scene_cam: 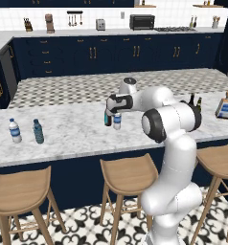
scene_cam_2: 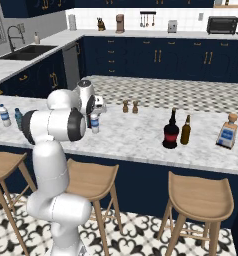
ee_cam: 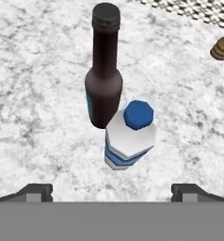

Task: Move the plastic bottles in the middle to the plastics group, and the glass bottles in the middle to the glass group.

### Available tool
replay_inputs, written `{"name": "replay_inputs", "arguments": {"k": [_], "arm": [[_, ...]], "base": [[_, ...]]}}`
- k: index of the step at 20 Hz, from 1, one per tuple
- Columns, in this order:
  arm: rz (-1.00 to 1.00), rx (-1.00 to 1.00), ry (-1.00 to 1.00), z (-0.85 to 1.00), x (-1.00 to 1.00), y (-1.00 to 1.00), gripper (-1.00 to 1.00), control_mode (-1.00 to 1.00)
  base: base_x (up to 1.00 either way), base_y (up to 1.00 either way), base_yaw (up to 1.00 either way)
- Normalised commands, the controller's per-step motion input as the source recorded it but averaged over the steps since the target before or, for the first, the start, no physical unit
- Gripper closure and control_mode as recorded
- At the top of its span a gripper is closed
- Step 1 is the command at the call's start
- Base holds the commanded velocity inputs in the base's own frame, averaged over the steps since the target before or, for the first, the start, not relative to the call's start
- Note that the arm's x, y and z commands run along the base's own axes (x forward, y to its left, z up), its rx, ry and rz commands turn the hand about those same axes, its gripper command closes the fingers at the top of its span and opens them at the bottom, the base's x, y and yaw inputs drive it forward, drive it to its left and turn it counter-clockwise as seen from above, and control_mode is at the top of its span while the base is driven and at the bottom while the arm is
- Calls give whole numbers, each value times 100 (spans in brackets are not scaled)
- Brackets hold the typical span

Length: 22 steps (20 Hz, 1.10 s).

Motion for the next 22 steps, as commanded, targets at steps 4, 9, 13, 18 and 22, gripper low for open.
{"name": "replay_inputs", "arguments": {"k": [4,9,13,18,22], "arm": [[0,0,2,0,12,0,-100,-100],[0,0,2,-6,12,0,-100,-100],[0,0,0,-16,21,0,-100,-100],[0,0,1,-11,14,0,-100,-100],[0,0,0,-14,19,0,-100,-100]], "base": [[0,0,0],[0,0,0],[0,0,0],[0,0,0],[0,0,0]]}}
